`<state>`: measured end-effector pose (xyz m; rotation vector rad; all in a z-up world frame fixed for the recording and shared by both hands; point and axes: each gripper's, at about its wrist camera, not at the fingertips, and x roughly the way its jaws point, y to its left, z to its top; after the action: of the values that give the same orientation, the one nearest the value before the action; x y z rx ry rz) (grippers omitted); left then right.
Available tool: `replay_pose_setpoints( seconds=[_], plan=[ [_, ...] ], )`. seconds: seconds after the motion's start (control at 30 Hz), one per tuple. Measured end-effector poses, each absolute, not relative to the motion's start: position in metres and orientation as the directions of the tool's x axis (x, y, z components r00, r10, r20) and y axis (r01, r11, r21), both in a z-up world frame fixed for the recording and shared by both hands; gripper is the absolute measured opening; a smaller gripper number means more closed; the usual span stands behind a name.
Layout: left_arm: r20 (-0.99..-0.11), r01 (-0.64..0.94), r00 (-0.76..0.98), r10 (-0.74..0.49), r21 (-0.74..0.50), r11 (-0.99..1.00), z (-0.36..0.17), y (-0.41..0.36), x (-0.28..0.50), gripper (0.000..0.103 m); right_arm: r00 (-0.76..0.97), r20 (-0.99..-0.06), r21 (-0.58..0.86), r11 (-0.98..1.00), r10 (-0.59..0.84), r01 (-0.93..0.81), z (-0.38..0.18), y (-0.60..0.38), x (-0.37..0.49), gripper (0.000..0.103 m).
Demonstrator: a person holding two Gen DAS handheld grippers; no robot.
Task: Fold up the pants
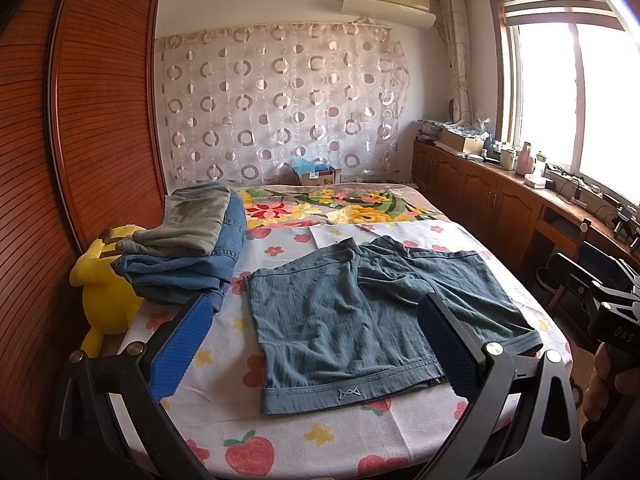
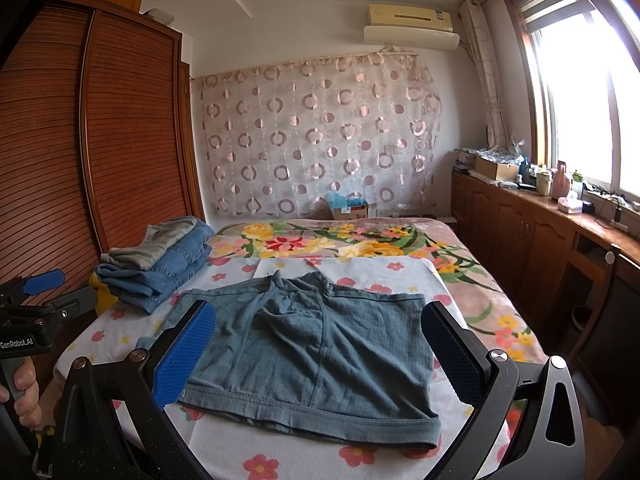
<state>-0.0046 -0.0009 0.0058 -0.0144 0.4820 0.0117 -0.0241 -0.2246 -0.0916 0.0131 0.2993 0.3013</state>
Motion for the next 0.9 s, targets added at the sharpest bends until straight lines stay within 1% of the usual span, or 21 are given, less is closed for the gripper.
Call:
replay_pose_setpoints(
  seconds=[0.9],
  plan=[
    [-0.461, -0.014, 0.887, 0.009, -0.009, 1.0, 0.0091, -0.0031, -0.0074, 0.103, 0.913, -0.283, 0.057, 0.955, 0.294, -0.29, -0.0911, -0.2243, -0.0249, 0.102]
  ],
)
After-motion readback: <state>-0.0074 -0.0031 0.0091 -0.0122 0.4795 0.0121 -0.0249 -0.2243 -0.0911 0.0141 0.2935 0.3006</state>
